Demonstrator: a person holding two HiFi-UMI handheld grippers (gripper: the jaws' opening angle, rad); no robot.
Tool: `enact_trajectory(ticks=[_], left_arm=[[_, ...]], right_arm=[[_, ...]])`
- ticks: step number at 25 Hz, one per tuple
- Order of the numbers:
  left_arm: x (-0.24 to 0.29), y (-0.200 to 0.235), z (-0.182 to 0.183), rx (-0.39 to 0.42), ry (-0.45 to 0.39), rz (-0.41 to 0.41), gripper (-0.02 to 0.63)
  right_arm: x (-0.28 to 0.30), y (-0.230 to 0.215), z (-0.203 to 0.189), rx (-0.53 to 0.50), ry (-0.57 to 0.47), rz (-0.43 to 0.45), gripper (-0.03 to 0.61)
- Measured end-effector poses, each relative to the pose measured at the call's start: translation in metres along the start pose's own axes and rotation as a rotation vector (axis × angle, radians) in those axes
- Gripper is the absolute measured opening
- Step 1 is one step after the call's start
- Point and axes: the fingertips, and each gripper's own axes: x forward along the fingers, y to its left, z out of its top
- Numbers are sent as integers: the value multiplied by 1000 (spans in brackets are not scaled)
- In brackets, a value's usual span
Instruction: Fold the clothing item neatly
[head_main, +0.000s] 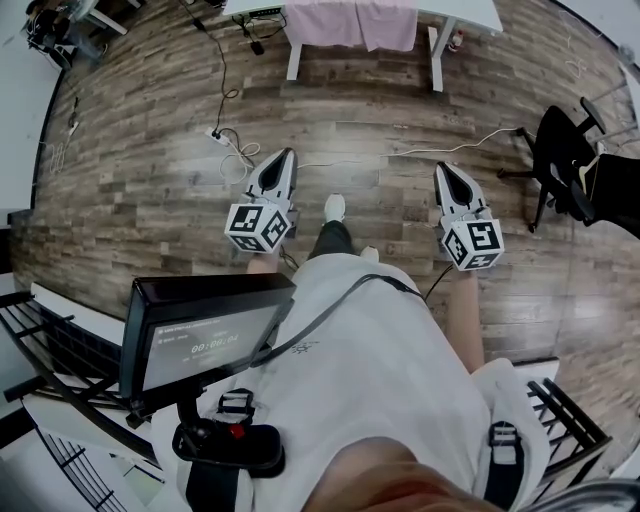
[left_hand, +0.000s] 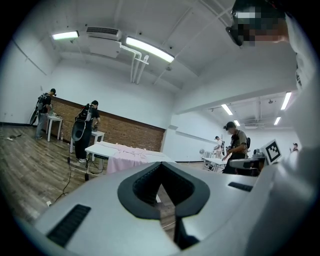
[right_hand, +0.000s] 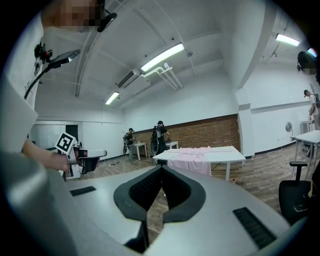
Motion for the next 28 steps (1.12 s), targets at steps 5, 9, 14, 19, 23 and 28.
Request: enact_trajectory(ticks=[5, 9, 14, 19, 23, 28], left_arm=[[26, 15, 8, 5, 10, -27, 2], [51, 31, 16, 6, 8, -39, 2], [81, 53, 27, 7, 6, -48, 2], [108, 77, 34, -7, 16, -57, 2], [126, 94, 42, -6, 19, -71, 2], [147, 118, 53, -11, 30, -88, 2]], right_arm=[[24, -8, 5, 0, 10, -16, 2], [47, -18, 12, -4, 11, -29, 2], [80, -28, 21, -7, 13, -36, 2], [114, -35, 28, -3, 22, -43, 2], [137, -39, 35, -4, 24, -53, 2], [167, -41, 45, -9, 31, -74, 2]])
